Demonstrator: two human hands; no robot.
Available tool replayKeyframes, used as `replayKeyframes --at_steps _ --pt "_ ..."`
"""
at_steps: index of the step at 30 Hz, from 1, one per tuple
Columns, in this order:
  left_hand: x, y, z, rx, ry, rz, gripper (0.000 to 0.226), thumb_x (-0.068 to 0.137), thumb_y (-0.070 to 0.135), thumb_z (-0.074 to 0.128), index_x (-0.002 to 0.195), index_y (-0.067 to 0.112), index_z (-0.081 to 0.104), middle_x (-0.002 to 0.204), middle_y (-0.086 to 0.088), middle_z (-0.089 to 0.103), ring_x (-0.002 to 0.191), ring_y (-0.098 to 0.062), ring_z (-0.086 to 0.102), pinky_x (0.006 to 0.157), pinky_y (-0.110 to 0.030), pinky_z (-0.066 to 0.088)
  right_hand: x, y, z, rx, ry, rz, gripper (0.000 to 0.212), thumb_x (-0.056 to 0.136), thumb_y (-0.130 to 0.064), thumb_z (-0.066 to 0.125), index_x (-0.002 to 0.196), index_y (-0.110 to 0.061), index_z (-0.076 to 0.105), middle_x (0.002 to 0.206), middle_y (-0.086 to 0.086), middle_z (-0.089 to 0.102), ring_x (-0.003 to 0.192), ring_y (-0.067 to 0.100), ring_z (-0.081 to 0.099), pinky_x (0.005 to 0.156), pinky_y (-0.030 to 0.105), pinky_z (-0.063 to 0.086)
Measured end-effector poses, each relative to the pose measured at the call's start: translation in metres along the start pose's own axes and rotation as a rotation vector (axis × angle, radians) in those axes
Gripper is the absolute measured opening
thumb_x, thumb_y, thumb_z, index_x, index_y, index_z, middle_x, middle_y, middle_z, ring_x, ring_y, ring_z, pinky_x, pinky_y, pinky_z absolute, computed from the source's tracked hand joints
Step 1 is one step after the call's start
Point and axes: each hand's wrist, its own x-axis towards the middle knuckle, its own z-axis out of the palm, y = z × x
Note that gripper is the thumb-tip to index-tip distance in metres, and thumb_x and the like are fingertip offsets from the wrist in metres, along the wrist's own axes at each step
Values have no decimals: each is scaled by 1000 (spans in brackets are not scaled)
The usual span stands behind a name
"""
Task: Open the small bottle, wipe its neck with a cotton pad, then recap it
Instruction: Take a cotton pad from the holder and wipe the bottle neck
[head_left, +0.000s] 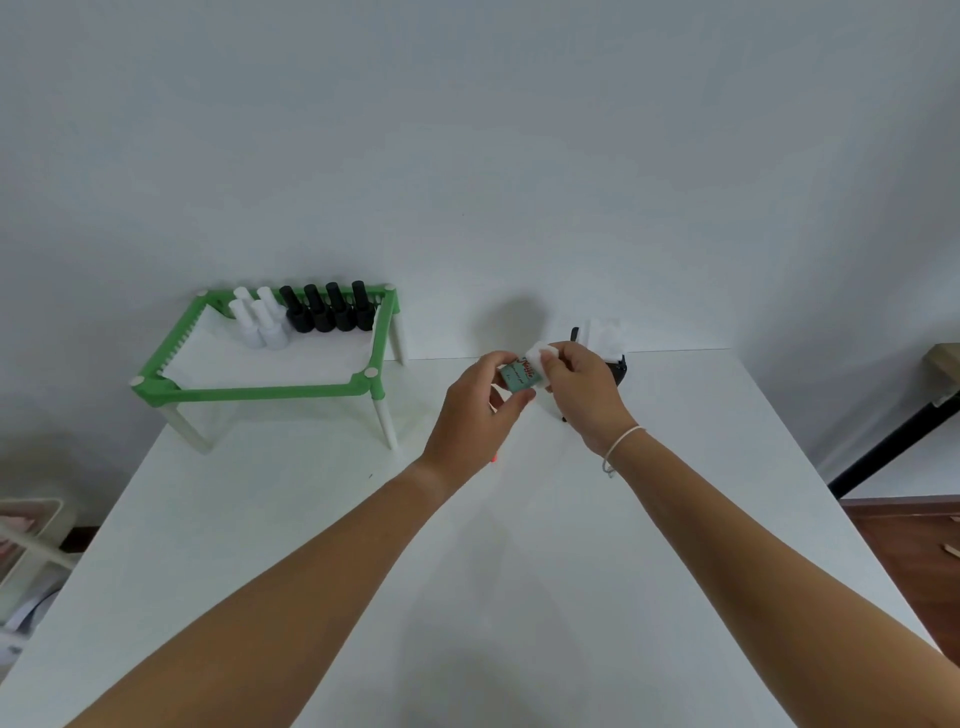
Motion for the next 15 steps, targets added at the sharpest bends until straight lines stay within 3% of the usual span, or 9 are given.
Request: replayKeyframes --at_steps 7,12,15 --pt "9 0 -5 50 -10 113 21 94 25 43 103 12 57 72 7 52 63 -3 47 58 -9 36 -1 -4 -4 -27 -57 -63 20 95 -21 41 93 -9 57 69 -5 50 62 9 43 56 19 35" --pt "9 1 -4 -208 -127 -174 30 98 33 30 83 23 53 71 4 52 62 -9 47 63 -21 42 -3 -4 -3 -118 -39 -206 22 94 -16 41 99 -2 58 82 3 54 73 13 47 60 8 37" --pt "11 0 -7 -468 -251 -362 39 98 38 26 86 15 56 67 3 48 58 -10 43 64 -25 42 -4 -3 -6 -149 -74 -278 18 93 -12 43 100 -2 57 87 5 55 79 16 48 65 10 37"
